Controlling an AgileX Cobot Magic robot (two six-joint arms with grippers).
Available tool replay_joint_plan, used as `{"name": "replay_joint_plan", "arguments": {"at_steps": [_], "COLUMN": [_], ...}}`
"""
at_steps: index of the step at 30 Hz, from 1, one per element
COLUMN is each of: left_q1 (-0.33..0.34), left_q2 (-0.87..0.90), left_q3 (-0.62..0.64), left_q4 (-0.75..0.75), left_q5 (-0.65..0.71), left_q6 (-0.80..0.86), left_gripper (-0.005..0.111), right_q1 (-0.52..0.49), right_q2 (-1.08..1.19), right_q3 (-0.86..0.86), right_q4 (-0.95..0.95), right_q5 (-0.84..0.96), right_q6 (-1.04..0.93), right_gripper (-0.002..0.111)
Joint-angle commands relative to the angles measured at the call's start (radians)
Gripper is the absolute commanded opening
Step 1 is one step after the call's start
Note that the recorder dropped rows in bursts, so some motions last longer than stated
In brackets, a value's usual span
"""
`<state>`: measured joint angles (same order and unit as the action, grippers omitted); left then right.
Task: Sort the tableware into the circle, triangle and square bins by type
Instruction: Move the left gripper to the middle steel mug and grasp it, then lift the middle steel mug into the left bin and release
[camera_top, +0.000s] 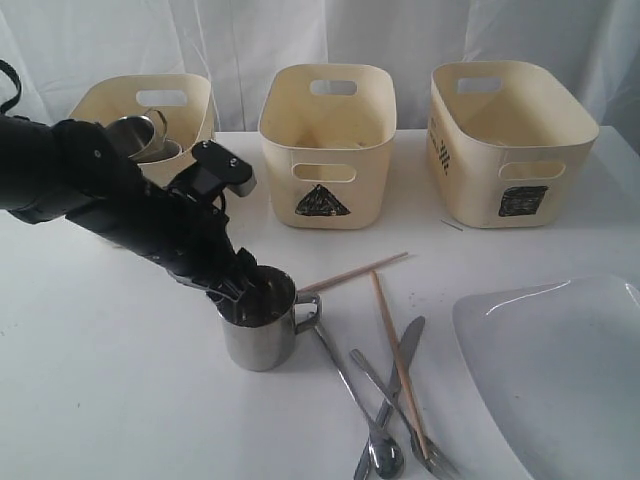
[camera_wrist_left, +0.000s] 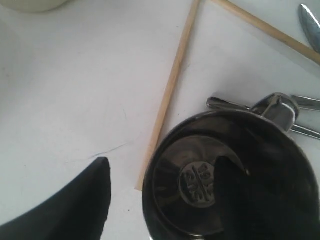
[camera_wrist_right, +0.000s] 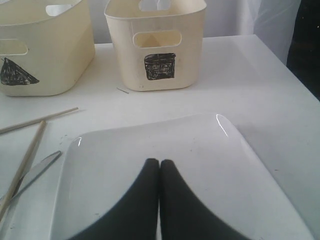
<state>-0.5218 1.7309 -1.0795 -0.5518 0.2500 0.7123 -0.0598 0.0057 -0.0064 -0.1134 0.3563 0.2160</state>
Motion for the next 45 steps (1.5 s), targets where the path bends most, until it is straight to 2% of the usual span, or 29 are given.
{"name": "replay_joint_plan", "arguments": {"at_steps": [1, 8, 11, 13, 19, 25, 28, 30, 32, 33, 34, 35, 37, 40, 42, 45], "left_q1": [-0.003, -0.003, -0.003, -0.003, -0.003, -0.003, -0.003, -0.003, 0.002, 0.028, 0.044, 0.094, 0.169, 0.284, 0.351, 0.394], "left_q2": [0.019, 0.067, 0.077, 0.074, 0.061, -0.038, -0.112, -0.194, -0.277, -0.311, -0.315, -0.317, -0.295, -0.205, -0.124, -0.017], "left_q3": [-0.003, -0.003, -0.003, -0.003, -0.004, -0.005, -0.027, -0.065, -0.106, -0.146, -0.169, -0.235, -0.311, -0.411, -0.475, -0.531], "left_q4": [-0.011, -0.011, -0.011, -0.011, -0.011, -0.009, -0.007, 0.017, 0.126, 0.264, 0.336, 0.452, 0.517, 0.537, 0.537, 0.532], "left_q5": [0.022, 0.02, 0.02, 0.016, 0.013, 0.009, 0.098, 0.192, 0.179, 0.13, 0.126, 0.151, 0.138, 0.056, 0.049, 0.045], "left_q6": [-0.009, -0.009, -0.009, -0.009, -0.009, -0.002, -0.002, -0.002, -0.035, -0.157, -0.213, -0.327, -0.37, -0.373, -0.407, -0.41], "left_gripper": [0.064, 0.063, 0.059, 0.049, 0.0, 0.0, 0.0, 0.0, 0.0, 0.0, 0.0, 0.0, 0.0, 0.0, 0.0, 0.0], "right_q1": [0.002, 0.002, 0.002, 0.002, 0.002, 0.002, 0.002, 0.002, 0.002, 0.002, 0.002, 0.002, 0.002, 0.002, 0.002, 0.002], "right_q2": [-0.006, -0.006, -0.006, -0.006, -0.006, -0.006, -0.006, -0.006, -0.006, -0.006, -0.006, -0.006, -0.006, -0.006, -0.006, -0.006], "right_q3": [0.006, 0.006, 0.006, 0.006, 0.006, 0.006, 0.006, 0.006, 0.006, 0.006, 0.006, 0.006, 0.006, 0.006, 0.006, 0.006], "right_q4": [-0.003, -0.003, -0.003, -0.003, -0.003, -0.003, -0.003, -0.003, -0.003, -0.003, -0.003, -0.003, -0.003, -0.003, -0.003, -0.003], "right_q5": [-0.013, -0.013, -0.013, -0.013, -0.013, -0.013, -0.013, -0.013, -0.013, -0.013, -0.013, -0.013, -0.013, -0.013, -0.013, -0.013], "right_q6": [0.001, 0.001, 0.001, 0.001, 0.001, 0.001, 0.001, 0.001, 0.001, 0.001, 0.001, 0.001, 0.001, 0.001, 0.001, 0.001], "right_gripper": [0.0, 0.0, 0.0, 0.0, 0.0, 0.0, 0.0, 0.0, 0.0, 0.0, 0.0, 0.0, 0.0, 0.0, 0.0, 0.0]}}
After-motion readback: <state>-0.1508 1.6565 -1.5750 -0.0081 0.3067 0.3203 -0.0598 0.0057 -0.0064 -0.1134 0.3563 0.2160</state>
